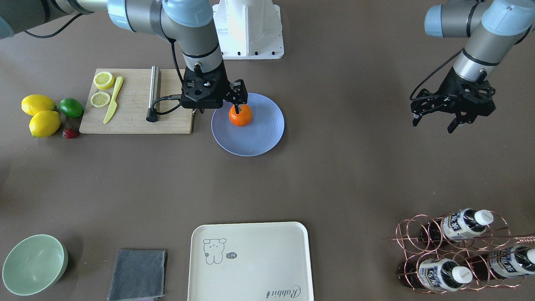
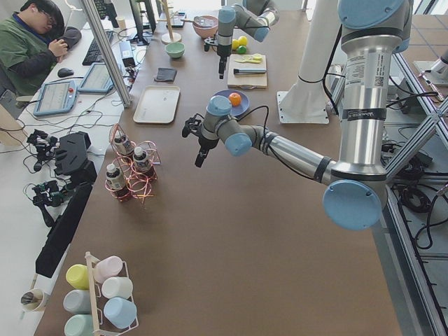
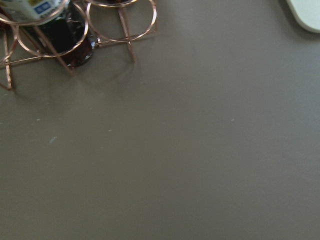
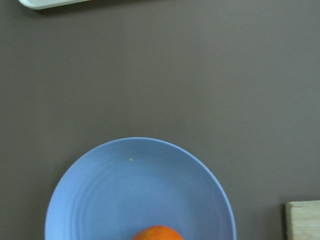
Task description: Pick orange to plate
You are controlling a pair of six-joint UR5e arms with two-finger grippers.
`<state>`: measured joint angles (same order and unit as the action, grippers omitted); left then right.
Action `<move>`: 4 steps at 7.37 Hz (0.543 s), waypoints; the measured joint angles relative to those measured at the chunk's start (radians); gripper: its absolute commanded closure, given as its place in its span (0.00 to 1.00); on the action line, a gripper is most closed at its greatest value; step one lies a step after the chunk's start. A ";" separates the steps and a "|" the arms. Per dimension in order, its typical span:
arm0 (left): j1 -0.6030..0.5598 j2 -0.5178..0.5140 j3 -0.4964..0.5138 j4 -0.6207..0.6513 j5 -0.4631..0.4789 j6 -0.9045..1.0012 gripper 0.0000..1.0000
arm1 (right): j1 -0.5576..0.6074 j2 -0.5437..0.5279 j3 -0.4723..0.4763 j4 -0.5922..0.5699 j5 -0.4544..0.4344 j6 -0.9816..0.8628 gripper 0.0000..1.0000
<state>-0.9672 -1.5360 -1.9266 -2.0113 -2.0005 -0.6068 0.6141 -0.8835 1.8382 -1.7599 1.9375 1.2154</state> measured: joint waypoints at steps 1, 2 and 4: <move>-0.034 0.043 -0.005 0.000 -0.003 0.047 0.02 | 0.061 -0.050 0.047 -0.046 0.029 -0.095 0.00; -0.079 0.083 -0.007 0.000 -0.017 0.108 0.02 | 0.134 -0.122 0.090 -0.064 0.069 -0.210 0.00; -0.220 0.151 0.007 0.003 -0.111 0.282 0.02 | 0.317 -0.305 0.153 -0.067 0.177 -0.497 0.00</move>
<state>-1.1870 -1.3854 -1.9196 -2.0083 -2.1113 -0.3251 0.9315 -1.1882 1.9911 -1.8272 2.1148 0.7188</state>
